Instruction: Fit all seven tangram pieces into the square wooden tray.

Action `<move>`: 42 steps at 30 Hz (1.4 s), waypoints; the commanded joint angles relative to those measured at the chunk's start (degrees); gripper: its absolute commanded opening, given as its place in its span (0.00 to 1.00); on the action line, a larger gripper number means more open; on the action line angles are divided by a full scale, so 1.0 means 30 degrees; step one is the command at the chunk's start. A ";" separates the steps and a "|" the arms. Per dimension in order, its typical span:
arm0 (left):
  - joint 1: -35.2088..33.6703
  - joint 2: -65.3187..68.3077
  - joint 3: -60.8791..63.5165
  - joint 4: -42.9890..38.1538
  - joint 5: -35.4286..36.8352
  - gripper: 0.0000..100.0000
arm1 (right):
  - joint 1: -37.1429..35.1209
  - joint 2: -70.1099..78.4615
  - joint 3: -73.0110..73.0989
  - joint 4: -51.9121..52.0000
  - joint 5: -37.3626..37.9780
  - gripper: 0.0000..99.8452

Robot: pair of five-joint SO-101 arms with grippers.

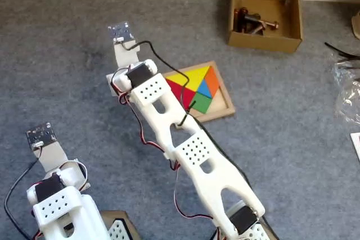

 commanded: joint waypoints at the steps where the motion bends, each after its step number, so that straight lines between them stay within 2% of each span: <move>1: -0.0278 -0.0073 -0.0015 0.0205 0.0176 0.00 | -0.0132 -0.0484 -0.0103 -0.0425 -0.0586 0.37; 18: -0.0278 -0.0073 -0.0015 0.0205 0.0176 0.00 | -0.1070 0.2154 -0.1568 -0.1070 -0.0821 0.37; 42: -0.0278 -0.0073 -0.0015 0.0205 0.0147 0.00 | -0.0073 0.2183 -0.3092 -0.0718 -0.0791 0.37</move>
